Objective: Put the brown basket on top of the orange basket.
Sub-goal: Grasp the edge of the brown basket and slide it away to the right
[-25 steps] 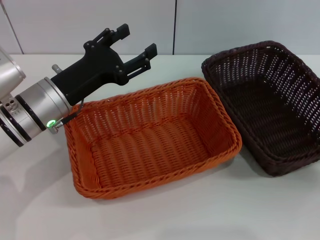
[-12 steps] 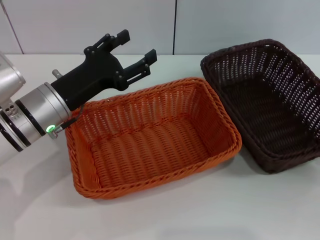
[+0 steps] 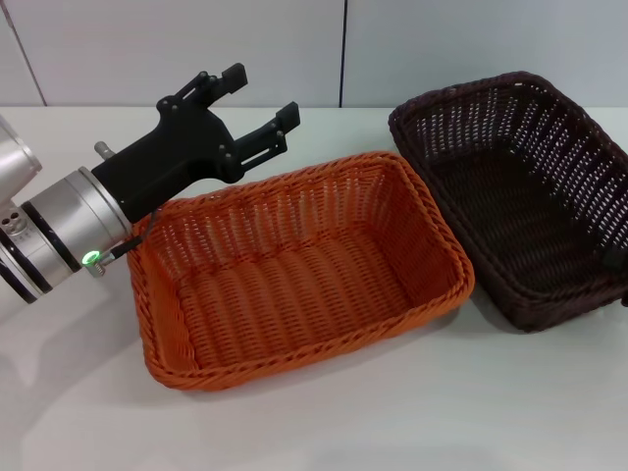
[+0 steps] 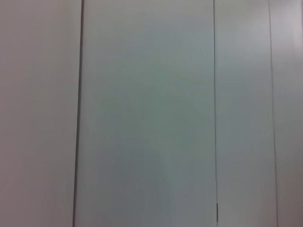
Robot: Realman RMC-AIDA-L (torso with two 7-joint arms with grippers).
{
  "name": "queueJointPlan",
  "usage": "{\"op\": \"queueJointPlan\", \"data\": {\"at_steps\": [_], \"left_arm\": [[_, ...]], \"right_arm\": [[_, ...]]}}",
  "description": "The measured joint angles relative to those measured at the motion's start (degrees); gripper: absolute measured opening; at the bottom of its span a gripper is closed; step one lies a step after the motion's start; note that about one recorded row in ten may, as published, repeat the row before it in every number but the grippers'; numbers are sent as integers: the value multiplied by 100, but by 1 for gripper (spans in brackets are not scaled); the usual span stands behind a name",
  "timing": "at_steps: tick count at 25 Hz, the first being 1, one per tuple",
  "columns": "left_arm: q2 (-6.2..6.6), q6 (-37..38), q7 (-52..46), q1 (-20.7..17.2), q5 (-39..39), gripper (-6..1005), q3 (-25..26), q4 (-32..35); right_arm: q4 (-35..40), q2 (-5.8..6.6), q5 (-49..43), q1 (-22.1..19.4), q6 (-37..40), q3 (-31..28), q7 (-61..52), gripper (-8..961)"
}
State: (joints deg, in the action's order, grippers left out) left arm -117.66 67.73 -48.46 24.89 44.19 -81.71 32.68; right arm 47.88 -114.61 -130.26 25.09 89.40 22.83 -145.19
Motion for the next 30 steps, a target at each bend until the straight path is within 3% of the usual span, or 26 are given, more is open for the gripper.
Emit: {"op": "queueJointPlan", "data": {"at_steps": [8, 20, 30], "left_arm": [[15, 13, 11, 6, 2, 842, 15, 9], [15, 92, 12, 1, 2, 842, -6, 36], [15, 236, -4, -56, 2, 842, 41, 12]], "right_arm": [[-42, 23, 28, 55, -73, 28, -14, 817], [-587, 276, -95, 176, -325, 29, -39, 777], [-583, 306, -145, 108, -365, 15, 21, 722]]}}
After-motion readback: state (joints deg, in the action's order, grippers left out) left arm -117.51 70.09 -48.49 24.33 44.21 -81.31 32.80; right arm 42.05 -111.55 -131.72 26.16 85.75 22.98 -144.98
